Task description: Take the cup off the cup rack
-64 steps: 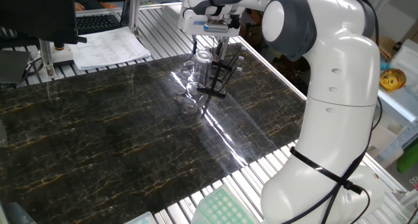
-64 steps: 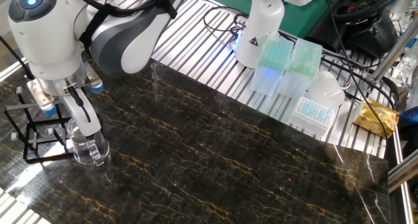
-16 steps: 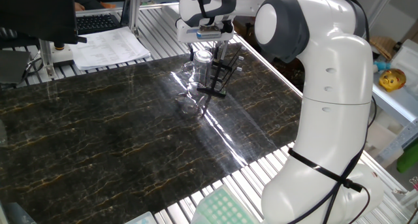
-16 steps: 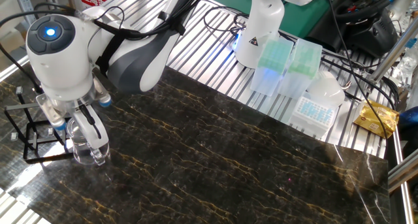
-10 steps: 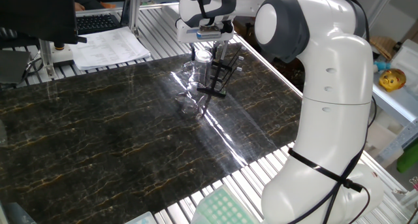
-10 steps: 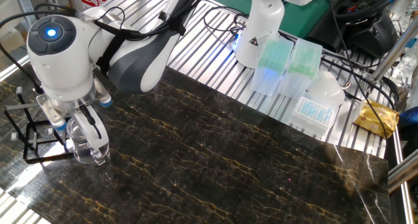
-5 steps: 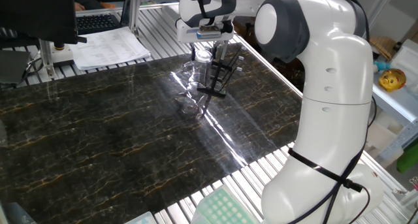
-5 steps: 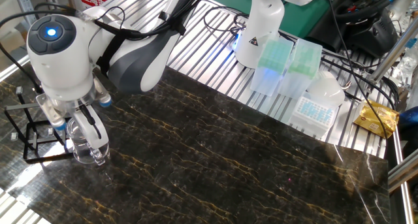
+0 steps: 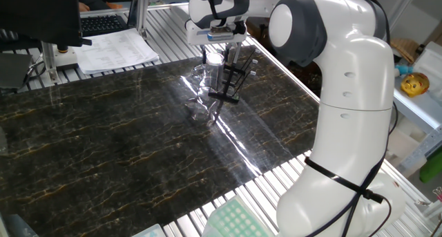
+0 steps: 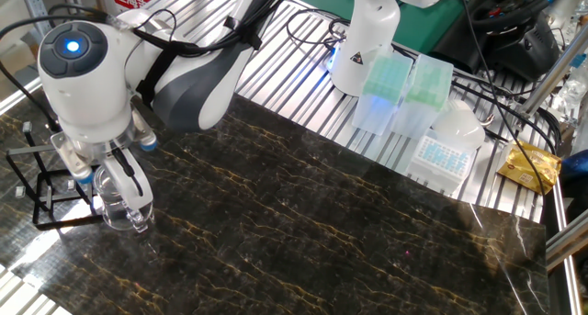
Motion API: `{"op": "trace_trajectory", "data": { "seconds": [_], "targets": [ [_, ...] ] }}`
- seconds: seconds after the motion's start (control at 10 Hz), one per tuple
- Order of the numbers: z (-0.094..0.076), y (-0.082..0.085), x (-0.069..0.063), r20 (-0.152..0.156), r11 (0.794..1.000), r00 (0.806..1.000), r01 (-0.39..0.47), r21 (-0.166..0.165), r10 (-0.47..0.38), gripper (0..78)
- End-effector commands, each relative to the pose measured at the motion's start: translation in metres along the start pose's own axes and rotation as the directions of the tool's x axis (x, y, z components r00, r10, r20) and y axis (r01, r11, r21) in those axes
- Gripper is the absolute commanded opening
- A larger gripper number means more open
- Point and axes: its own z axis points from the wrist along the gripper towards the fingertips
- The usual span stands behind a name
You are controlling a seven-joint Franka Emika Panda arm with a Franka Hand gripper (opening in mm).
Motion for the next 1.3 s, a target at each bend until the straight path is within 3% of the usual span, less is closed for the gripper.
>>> {"op": "trace_trajectory", "data": {
  "seconds": [0.1,0.3,0.6,0.9,1.3],
  "targets": [
    [-0.016,0.001,-0.004,0.006,0.999,1.000,0.008,0.036,-0.008,1.1],
    [-0.018,0.002,-0.003,0.006,0.999,1.000,0.005,0.039,-0.005,1.1],
    [-0.035,0.002,-0.005,-0.002,0.999,1.000,-0.003,0.048,0.003,1.1],
    [-0.055,0.002,-0.003,-0.013,0.998,1.000,-0.016,0.056,0.017,1.1],
    [-0.092,-0.001,0.006,-0.004,0.997,1.000,-0.023,0.075,0.023,1.1]
  ]
}}
